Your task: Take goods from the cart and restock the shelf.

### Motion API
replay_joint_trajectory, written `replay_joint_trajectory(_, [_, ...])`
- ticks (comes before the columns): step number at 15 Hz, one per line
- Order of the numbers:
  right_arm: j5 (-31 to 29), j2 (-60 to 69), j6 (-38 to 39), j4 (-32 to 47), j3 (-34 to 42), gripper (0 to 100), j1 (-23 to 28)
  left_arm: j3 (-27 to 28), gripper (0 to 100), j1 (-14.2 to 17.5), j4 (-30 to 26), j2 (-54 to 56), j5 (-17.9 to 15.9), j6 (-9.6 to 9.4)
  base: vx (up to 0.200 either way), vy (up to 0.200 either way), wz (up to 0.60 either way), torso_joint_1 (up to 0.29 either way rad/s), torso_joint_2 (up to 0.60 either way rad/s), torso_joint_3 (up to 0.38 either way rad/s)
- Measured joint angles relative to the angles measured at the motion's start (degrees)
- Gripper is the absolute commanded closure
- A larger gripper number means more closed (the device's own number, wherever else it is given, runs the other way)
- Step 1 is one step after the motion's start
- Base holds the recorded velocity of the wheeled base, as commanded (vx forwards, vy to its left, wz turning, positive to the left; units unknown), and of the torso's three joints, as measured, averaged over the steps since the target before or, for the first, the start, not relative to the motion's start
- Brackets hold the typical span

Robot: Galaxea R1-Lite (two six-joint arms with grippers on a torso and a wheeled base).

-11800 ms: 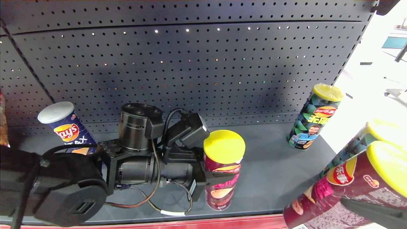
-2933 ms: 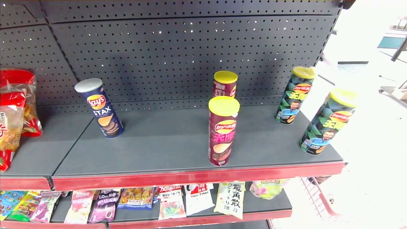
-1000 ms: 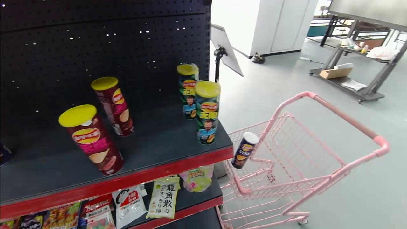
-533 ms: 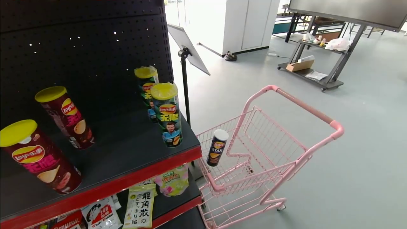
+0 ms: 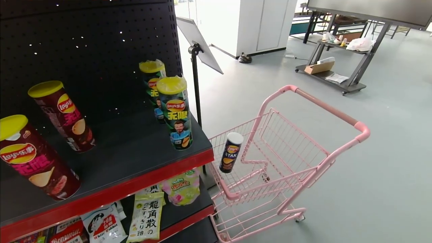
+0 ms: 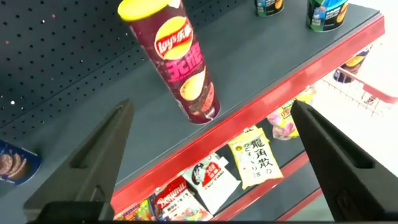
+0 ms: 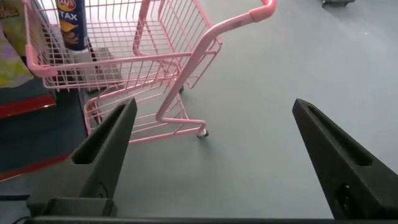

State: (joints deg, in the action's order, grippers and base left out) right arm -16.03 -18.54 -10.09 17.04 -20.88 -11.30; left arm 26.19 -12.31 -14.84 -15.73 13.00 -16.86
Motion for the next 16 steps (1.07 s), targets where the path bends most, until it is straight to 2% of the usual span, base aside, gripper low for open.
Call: replay_joint_trajectory(16, [0.13,-1.05,0.06,-0.02,1.89,0,-0.02,-0.50,0,0.00,-0.16,1.97,0.16,0.06,0.000,0.000,0.00,-0.148,0.38,0.240])
